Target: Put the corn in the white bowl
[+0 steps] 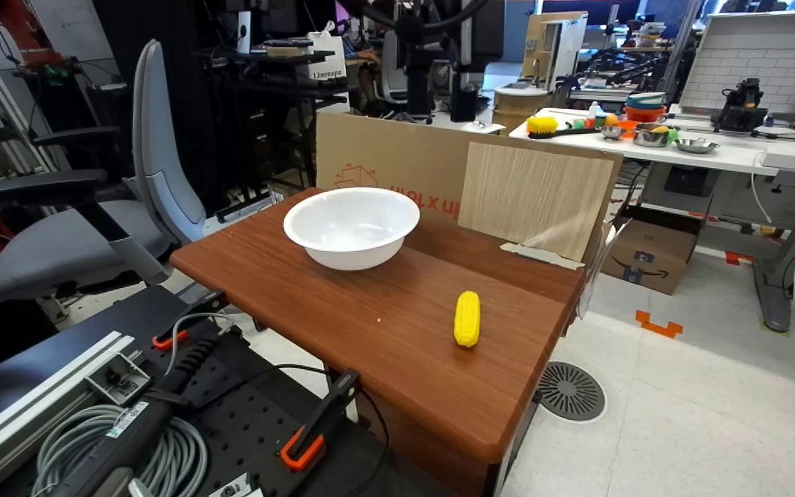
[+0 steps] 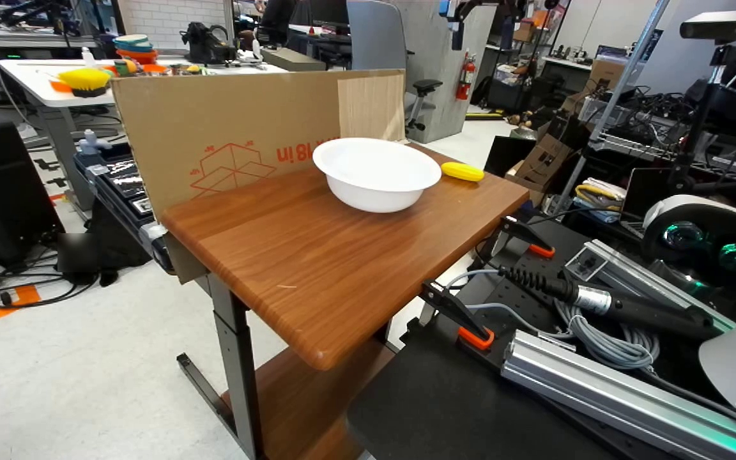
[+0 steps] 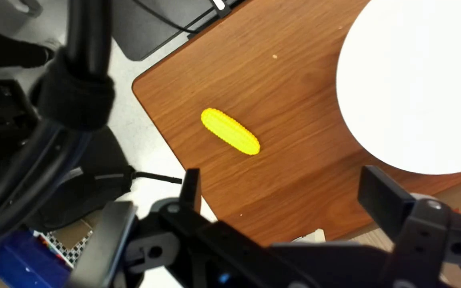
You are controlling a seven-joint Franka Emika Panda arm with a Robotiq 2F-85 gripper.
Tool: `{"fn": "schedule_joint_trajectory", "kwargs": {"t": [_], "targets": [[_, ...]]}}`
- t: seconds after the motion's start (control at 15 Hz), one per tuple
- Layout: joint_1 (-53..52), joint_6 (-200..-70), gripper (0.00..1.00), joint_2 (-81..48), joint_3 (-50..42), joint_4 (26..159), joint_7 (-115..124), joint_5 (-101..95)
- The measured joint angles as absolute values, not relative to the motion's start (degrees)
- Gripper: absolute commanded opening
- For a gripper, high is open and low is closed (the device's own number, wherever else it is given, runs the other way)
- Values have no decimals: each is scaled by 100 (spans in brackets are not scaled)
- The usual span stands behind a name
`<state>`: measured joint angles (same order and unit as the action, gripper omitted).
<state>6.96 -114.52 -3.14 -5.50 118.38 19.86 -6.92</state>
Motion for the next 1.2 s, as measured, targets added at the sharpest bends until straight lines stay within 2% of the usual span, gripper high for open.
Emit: {"fn": "schedule_joint_trajectory", "kwargs": {"t": [0.53, 0.93, 1.2], "targets": [[862, -12678, 100, -884, -884, 12135, 11, -1832], [912, -14382, 100, -883, -853, 12796, -6, -535], [912, -14937, 100, -1033, -858, 13043, 25, -60]]}}
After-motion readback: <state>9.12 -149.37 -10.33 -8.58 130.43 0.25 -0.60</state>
